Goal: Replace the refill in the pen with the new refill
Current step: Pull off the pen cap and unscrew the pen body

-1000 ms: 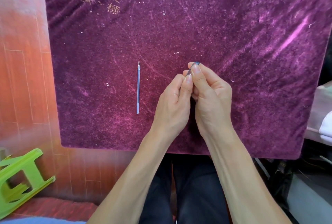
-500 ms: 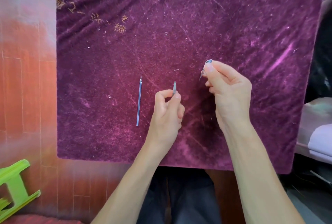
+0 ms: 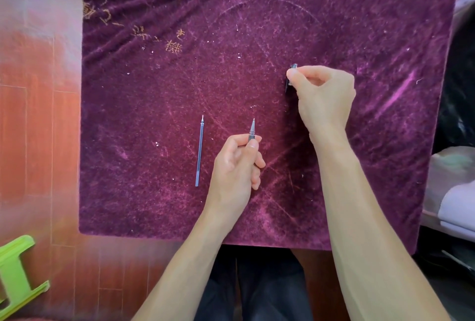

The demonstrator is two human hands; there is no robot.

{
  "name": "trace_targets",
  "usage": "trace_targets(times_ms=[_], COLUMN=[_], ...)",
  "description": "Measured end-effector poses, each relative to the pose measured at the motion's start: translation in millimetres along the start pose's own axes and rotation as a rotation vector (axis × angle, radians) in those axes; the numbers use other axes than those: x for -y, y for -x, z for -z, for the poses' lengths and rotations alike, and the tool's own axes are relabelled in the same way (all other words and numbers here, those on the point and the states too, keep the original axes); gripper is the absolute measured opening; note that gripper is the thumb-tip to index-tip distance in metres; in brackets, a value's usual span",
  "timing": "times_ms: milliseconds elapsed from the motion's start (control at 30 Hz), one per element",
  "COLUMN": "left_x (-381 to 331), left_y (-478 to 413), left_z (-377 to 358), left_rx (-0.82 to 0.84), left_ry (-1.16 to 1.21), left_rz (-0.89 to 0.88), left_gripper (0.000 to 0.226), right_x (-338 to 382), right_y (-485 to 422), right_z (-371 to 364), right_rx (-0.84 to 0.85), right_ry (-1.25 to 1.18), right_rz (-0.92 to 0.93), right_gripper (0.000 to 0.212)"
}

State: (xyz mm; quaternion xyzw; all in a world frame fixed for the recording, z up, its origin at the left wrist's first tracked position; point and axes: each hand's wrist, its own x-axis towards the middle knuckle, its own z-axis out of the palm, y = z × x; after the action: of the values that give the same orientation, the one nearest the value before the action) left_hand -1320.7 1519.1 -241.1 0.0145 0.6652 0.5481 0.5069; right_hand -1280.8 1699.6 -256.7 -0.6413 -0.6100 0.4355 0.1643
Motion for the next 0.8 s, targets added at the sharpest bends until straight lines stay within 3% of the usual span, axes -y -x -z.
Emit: trace_targets(times_ms=[800], left_x=[3.0], left_y=[1.4], left_z=[-0.3], left_rx=[0.0], left_ry=[-0.023], left_rz=[-0.022], left_gripper=[0.017], right_x=[3.0], right_y=[12.0], right_z=[7.7], right_rx=[-0.112], right_ry=[-0.056], right_rz=[0.054], right_gripper=[0.017])
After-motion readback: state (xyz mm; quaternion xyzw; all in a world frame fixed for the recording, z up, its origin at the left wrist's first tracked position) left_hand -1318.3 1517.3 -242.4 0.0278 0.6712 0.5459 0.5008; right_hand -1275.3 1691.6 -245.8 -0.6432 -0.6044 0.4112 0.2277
